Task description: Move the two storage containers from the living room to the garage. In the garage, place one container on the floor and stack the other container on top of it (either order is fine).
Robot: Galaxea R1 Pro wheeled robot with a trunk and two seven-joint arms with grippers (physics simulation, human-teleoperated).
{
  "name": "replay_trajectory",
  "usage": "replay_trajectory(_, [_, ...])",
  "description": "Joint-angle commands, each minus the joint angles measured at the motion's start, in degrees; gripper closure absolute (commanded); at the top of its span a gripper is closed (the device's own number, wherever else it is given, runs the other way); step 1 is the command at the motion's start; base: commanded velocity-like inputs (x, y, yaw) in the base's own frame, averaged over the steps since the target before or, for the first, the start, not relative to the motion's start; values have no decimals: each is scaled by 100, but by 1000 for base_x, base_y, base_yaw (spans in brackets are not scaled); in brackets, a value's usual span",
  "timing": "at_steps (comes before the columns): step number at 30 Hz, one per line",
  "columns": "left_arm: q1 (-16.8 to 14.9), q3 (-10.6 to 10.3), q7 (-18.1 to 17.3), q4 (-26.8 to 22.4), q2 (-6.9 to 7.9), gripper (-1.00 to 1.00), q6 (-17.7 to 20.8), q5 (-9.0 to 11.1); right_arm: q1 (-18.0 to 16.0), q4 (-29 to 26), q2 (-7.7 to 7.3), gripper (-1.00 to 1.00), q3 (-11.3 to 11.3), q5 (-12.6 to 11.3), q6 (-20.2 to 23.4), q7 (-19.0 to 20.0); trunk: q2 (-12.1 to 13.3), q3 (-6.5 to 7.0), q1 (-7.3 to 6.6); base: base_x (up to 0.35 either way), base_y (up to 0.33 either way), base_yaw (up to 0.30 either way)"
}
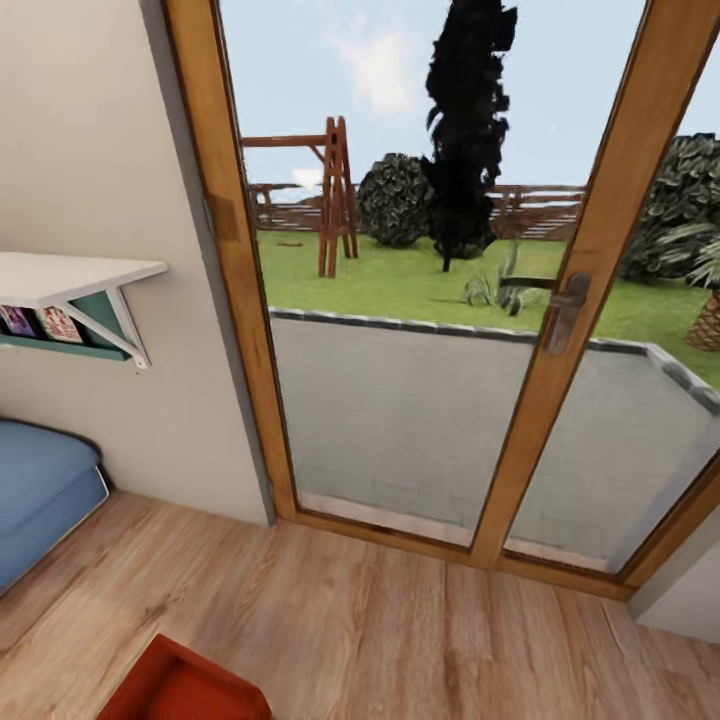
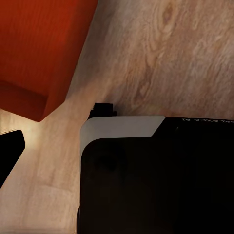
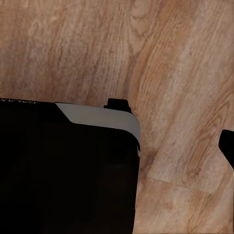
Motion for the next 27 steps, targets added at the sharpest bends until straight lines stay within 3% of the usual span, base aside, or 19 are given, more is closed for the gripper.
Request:
replay_trajectory(1, [-3, 0, 8, -1, -1, -100, 9, 30, -6, 18, 5, -100, 50, -54, -31, -3, -5, -7, 0, 0, 0, 271])
replay_trajectory(27, [-3, 0, 8, -1, 0, -100, 9, 35, -6, 18, 3, -100, 45, -54, -34, -1, -5, -7, 0, 0, 0, 271])
